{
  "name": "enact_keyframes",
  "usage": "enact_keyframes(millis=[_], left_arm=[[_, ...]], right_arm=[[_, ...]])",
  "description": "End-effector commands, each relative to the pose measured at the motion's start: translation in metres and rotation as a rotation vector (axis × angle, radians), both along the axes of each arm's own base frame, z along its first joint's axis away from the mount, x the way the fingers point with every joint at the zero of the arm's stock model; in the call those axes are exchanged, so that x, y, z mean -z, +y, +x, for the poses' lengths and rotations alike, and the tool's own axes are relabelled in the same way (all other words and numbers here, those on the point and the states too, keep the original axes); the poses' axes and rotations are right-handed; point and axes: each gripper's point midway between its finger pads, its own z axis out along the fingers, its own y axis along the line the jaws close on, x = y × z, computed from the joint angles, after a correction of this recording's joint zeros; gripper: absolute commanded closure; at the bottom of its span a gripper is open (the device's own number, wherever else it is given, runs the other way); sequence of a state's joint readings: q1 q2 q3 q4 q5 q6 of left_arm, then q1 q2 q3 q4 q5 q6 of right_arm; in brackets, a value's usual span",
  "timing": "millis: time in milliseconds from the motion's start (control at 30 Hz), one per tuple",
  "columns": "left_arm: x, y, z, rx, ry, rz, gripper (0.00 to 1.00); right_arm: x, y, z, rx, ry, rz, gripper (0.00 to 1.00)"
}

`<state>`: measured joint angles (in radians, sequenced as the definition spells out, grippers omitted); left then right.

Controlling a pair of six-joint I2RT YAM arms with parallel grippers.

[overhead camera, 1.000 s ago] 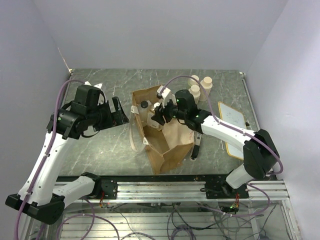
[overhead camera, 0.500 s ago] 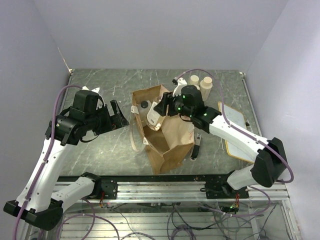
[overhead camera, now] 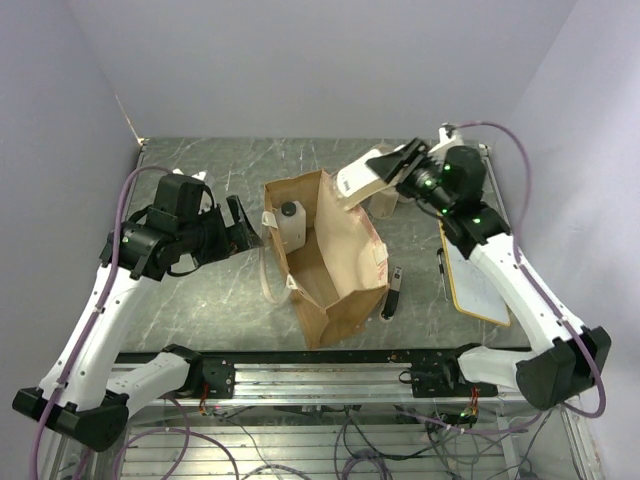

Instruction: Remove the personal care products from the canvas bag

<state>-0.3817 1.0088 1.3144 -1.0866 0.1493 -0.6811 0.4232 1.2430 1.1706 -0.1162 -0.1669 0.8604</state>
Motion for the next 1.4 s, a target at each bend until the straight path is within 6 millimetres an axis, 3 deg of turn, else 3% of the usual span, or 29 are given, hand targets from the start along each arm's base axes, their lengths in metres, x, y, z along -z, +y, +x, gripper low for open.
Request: enact_keyframes(millis=[0, 133, 300, 467, 700, 867, 1100, 1367], left_arm=[[-0.011, -0.007, 0.007, 0.033, -0.028, -0.024, 0.02], [-0.010, -0.008, 0.010, 0.052, -0.024, -0.009, 0.02], [-0.008, -0.013, 0.014, 0.076, -0.013, -0.014, 0.02], [-0.004, -0.016, 0.020, 0.103, -0.001, 0.001, 0.02], [0.002, -0.019, 0.034, 0.140, 0.017, 0.051, 0.02], [0.000, -0.019, 0.049, 0.175, 0.013, 0.107, 0.02], [-0.002, -0.018, 0.068, 0.182, -0.015, 0.156, 0.02], [0.004, -0.010, 0.084, 0.179, -0.005, 0.223, 0.02]], right_arm=[[-0.116, -0.050, -0.003, 0.135, -0.253, 0.181, 1.00], [-0.124, -0.103, 0.000, 0.354, -0.328, 0.098, 1.00], [-0.107, -0.144, -0.001, 0.528, -0.431, -0.123, 1.00], [-0.072, -0.145, 0.009, 0.465, -0.514, -0.421, 1.00], [-0.012, -0.153, 0.027, 0.457, -0.501, -0.628, 1.00], [0.024, -0.156, 0.038, 0.469, -0.481, -0.682, 1.00], [0.065, -0.166, 0.069, 0.529, -0.406, -0.731, 1.00], [0.084, -0.174, 0.101, 0.511, -0.456, -0.724, 1.00]])
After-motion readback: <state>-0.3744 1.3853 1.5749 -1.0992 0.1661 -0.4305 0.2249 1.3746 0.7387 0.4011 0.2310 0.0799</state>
